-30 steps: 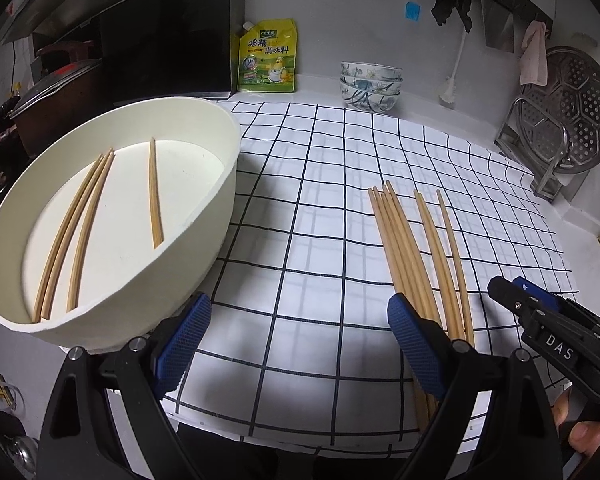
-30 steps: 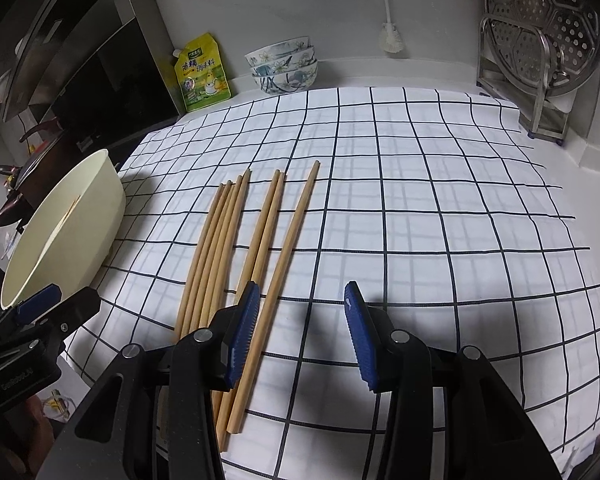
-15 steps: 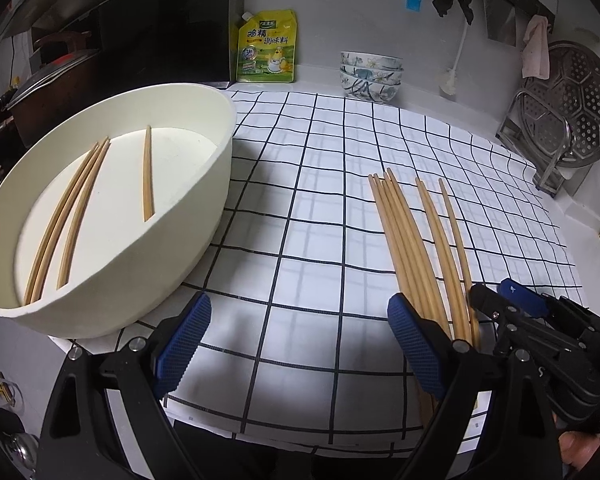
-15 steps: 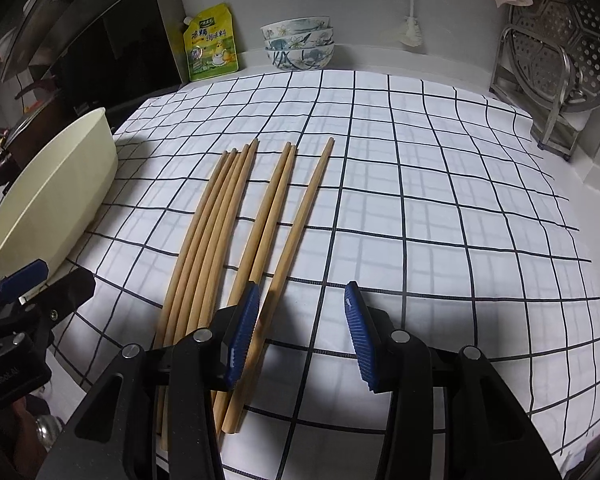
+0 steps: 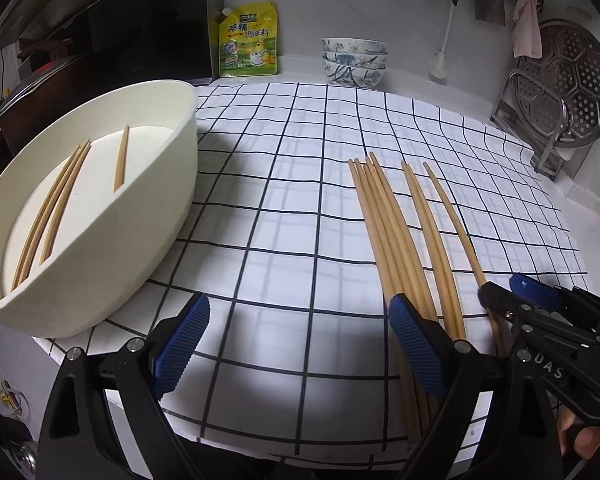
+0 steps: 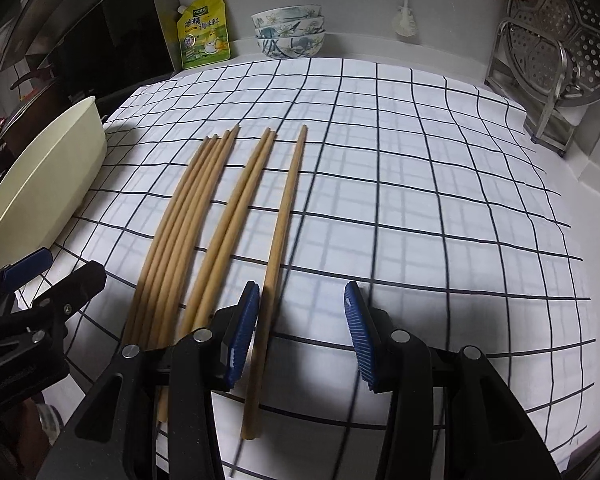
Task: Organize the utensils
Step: 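Close the left tool on a chopstick while the right tool grasps another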
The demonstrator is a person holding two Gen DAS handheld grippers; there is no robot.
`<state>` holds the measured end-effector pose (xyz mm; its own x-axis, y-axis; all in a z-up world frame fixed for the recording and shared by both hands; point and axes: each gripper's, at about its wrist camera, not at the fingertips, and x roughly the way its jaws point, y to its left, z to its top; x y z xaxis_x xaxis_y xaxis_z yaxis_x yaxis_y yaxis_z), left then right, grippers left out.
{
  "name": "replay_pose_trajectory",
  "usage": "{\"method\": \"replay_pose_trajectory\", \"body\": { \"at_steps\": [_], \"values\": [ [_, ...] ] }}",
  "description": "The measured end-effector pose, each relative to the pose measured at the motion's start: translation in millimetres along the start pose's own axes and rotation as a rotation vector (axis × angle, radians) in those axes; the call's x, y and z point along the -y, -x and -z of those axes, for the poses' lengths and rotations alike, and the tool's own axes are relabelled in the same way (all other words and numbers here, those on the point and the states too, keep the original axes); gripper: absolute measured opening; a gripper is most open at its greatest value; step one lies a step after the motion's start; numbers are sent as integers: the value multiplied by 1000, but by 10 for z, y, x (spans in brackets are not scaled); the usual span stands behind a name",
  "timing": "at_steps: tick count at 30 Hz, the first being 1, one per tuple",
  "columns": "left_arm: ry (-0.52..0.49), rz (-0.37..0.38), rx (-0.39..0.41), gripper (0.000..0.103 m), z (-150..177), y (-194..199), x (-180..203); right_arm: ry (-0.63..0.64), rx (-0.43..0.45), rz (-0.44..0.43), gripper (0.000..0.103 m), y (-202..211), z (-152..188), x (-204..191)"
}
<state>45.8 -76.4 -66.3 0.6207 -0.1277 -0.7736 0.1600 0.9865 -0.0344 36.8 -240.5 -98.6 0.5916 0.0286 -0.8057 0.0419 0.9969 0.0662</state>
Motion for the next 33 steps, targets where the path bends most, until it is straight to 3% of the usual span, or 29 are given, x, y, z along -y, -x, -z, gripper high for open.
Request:
{"method": "replay_pose_trajectory", "body": {
  "at_steps": [8,10,13,33],
  "values": [
    [-30,-14,-13,90,-18,-118,145,-27,-8,0,43,43,16,224],
    [-37,-25,-16,90,-15,-150,155,-48,16,-30,53,80,12,258],
    [-34,-35,-24,90,3,-190,135,-47,42,-50,53,125,4,247],
    [-4,-76,-44,98,32,-283,88,-12,40,46,53,-17,-17,151]
  ]
}}
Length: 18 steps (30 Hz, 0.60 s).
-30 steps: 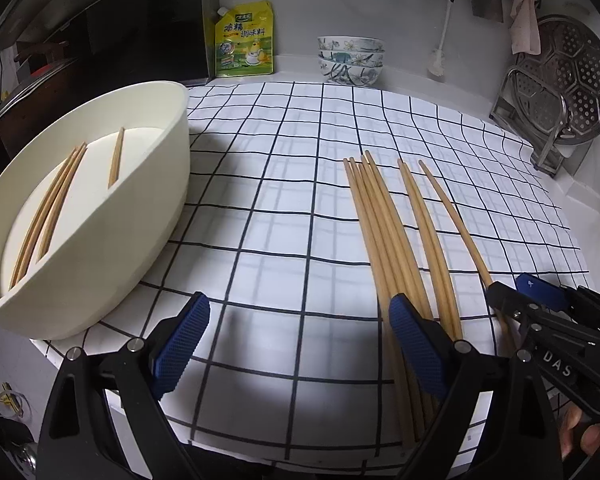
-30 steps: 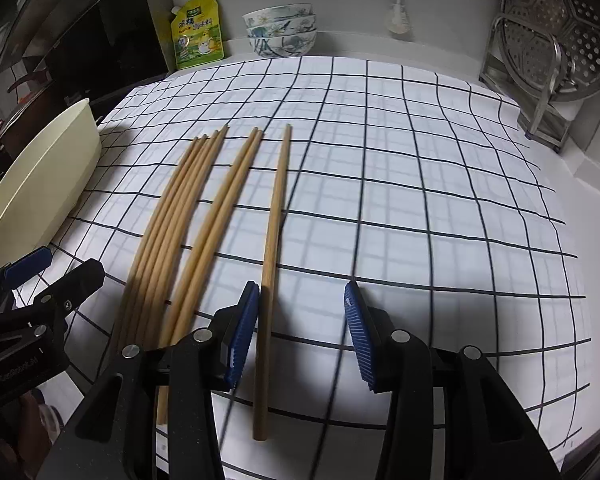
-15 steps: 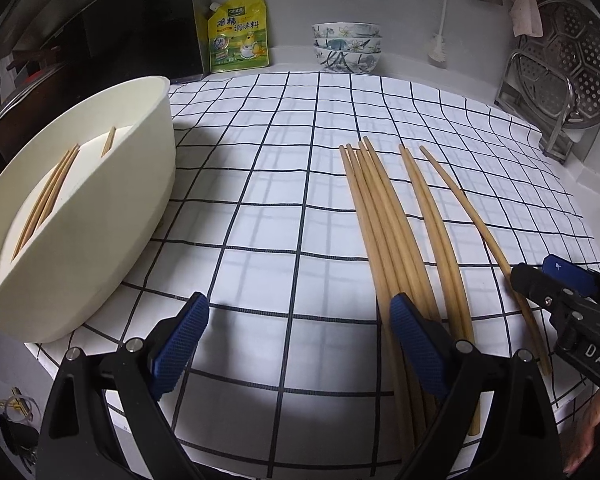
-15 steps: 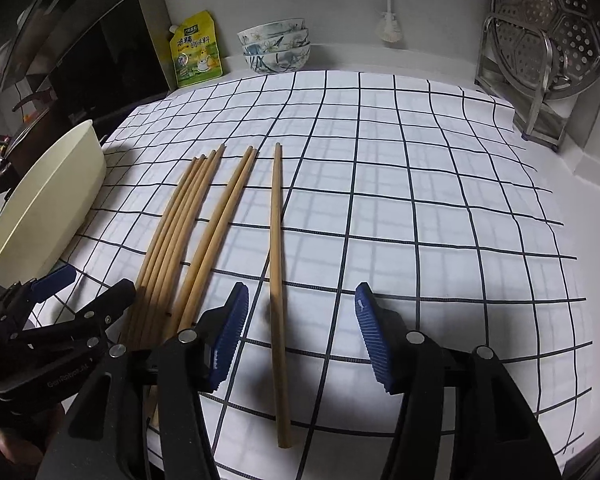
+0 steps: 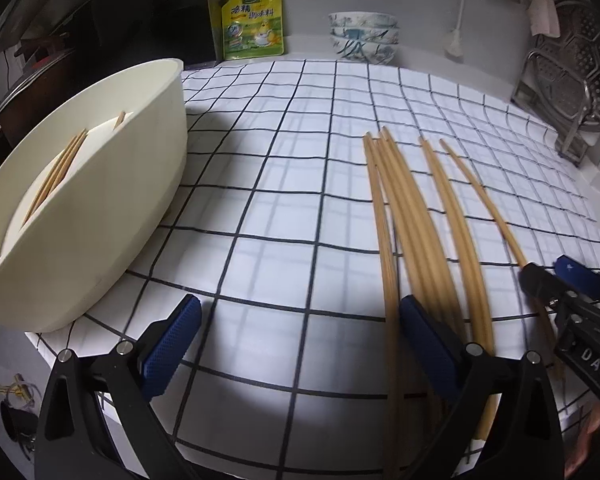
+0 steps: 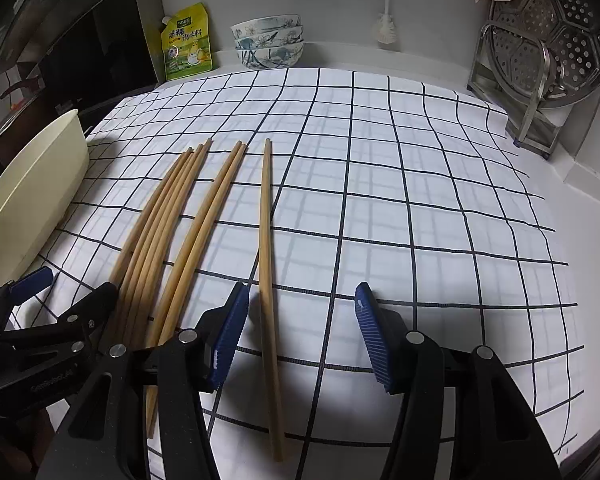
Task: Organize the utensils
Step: 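Close the left tool on a chopstick while the right tool grasps another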
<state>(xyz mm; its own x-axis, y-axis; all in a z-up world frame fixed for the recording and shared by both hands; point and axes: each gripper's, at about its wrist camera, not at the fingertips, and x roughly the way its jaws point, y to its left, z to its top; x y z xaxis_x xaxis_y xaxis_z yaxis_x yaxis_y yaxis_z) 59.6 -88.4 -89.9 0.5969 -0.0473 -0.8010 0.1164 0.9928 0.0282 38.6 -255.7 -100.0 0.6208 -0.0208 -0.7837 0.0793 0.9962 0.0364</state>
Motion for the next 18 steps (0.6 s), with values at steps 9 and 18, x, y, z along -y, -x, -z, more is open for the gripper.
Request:
{"method": "replay_pose_trajectory", "body": {
  "at_steps": [9,18],
  "values": [
    [8,-4,11,92,-115,-86,23,32,10,33,48,-71,-23,-94],
    [-31,76,17,8,-130,-1,149,64,23,-7,6,-60,-21,-201]
  ]
}}
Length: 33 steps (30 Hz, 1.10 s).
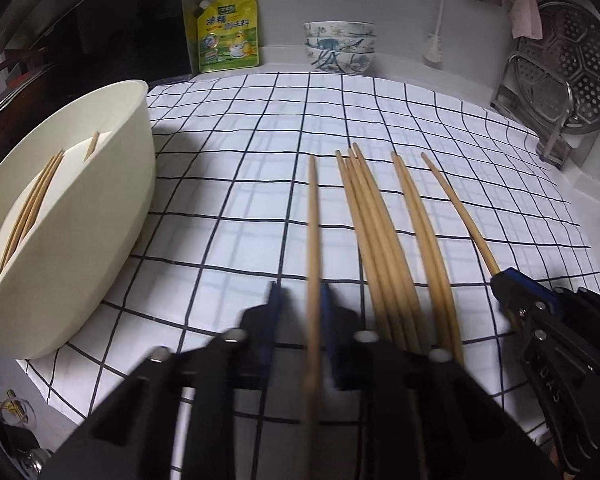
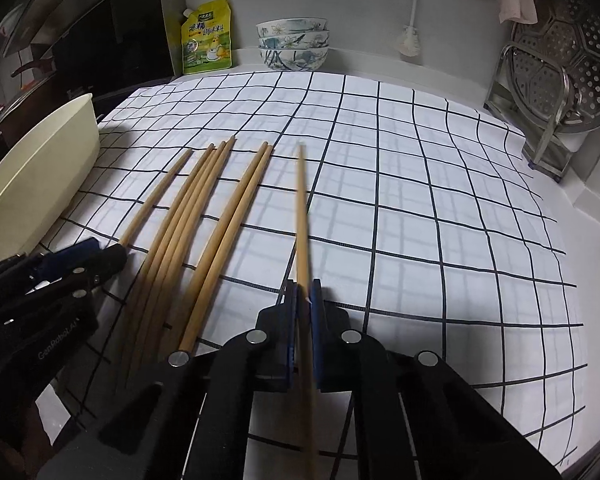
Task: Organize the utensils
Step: 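Close the left tool on a chopstick while the right tool grasps another, then lift both held chopsticks and carry them over the cream basin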
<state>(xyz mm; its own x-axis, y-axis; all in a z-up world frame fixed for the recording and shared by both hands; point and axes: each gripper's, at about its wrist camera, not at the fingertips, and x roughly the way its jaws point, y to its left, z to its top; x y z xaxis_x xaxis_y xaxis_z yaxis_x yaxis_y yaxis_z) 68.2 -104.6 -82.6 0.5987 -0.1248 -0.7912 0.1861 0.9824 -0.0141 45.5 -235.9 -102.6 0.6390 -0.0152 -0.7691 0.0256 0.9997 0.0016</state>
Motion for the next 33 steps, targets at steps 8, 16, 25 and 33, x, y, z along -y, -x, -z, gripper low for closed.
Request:
{"method": "replay_pose_trajectory", "body": {
  "at_steps": [8,16,25,33],
  "values": [
    [-2,23,7,7,35,111,-36,-92,6,-79,6,54,16,146],
    [4,26,98,7,-34,506,-189,-120,79,-110,6,315,-37,99],
    [45,7,214,7,-149,940,-680,-110,192,-195,6,673,-289,-421],
    [132,-64,278,7,-238,1104,-1480,-4,193,-290,6,627,-670,-1276]
  ]
}}
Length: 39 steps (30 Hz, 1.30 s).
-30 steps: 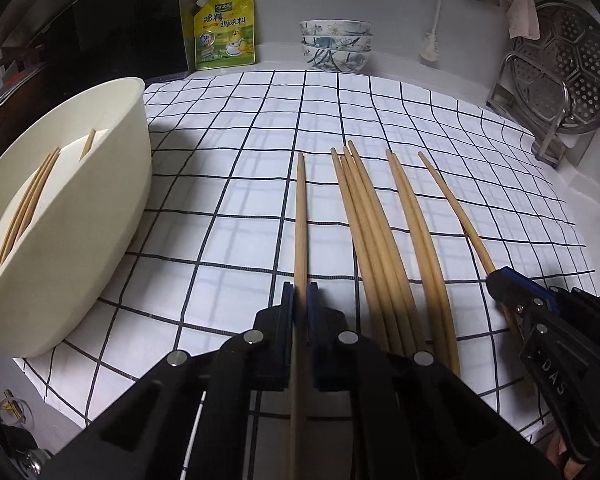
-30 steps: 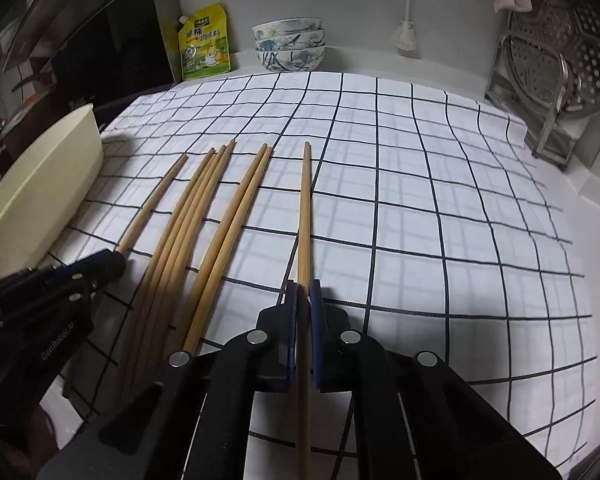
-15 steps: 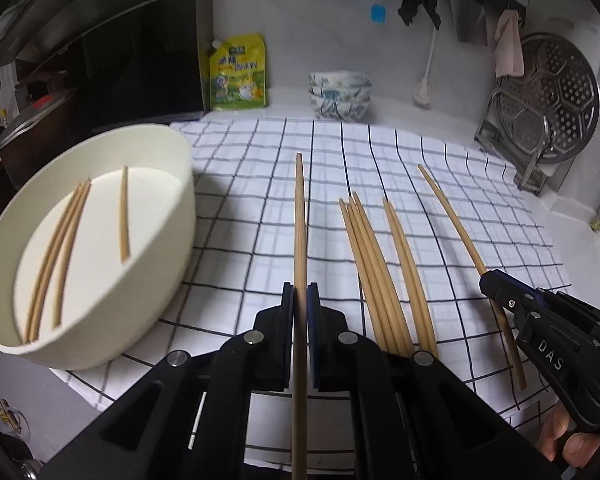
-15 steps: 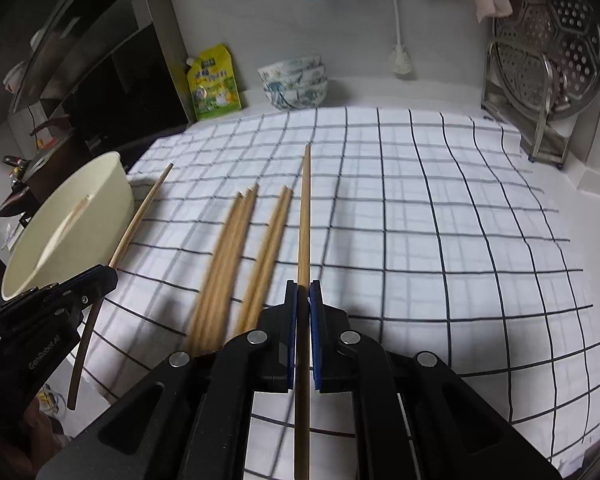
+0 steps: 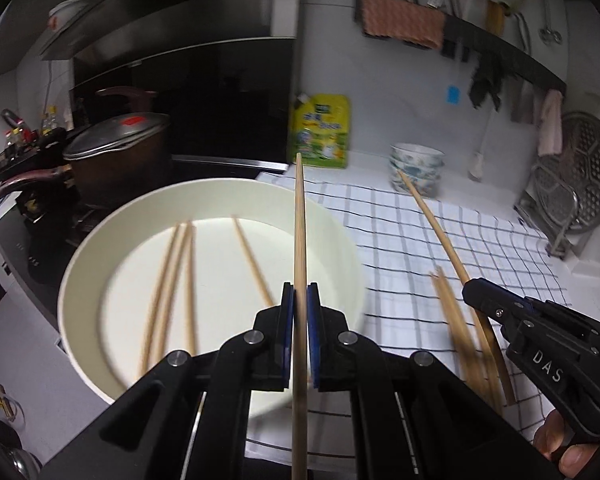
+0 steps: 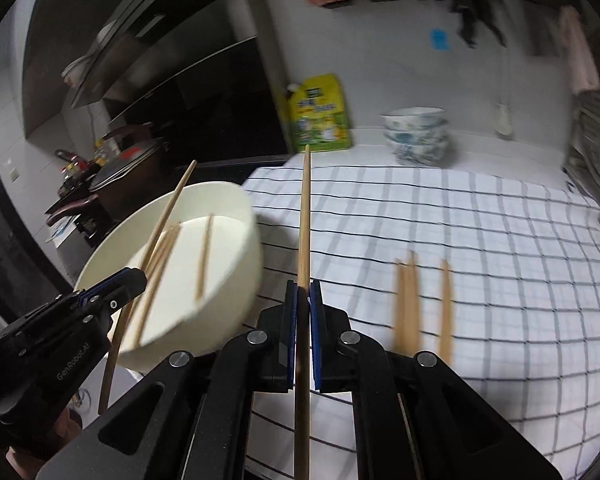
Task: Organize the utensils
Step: 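Lift both held chopsticks and carry them over the cream basin, then open both tools to drop the chopsticks into the basin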
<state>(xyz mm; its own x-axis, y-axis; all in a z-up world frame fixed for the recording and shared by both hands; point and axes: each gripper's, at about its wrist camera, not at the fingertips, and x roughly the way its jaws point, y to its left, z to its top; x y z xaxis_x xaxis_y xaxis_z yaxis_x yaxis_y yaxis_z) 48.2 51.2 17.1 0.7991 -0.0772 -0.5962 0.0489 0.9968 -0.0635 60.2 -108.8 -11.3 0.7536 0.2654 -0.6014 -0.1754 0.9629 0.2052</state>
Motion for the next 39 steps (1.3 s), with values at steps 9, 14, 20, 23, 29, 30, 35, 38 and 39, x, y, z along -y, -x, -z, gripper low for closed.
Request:
{"method": "replay_pose_trajectory", "body": {
  "at_steps": [9,14,20,23,29,30,35,38,39],
  "values": [
    [81,-46,-44,7,-167,-254,-822,108,-62,-92,6,-618,-388,-901],
    [95,-74,-68,7,-196,-402,-1067,135,-108,-118,6,-979,-465,-1173],
    [96,-72,-116,7,-199,-645,-1147,139,-189,-115,6,-1272,-415,-1248],
    [95,-71,-133,8,-191,-698,-1144,131,-212,-107,6,-1331,-378,-1217],
    [111,-82,-121,47,-176,-654,-1191,125,-204,-90,10,-1301,-355,-1169],
    [117,-87,-110,57,-167,-629,-1210,127,-198,-84,11,-1282,-357,-1164],
    [124,-121,-91,69,-129,-525,-1247,124,-186,-73,11,-1190,-333,-1127],
    [136,-131,-88,74,-94,-461,-1270,121,-176,-74,13,-1116,-307,-1118],
    [137,-133,-87,75,-86,-444,-1270,121,-173,-73,15,-1094,-300,-1114]
  ]
}}
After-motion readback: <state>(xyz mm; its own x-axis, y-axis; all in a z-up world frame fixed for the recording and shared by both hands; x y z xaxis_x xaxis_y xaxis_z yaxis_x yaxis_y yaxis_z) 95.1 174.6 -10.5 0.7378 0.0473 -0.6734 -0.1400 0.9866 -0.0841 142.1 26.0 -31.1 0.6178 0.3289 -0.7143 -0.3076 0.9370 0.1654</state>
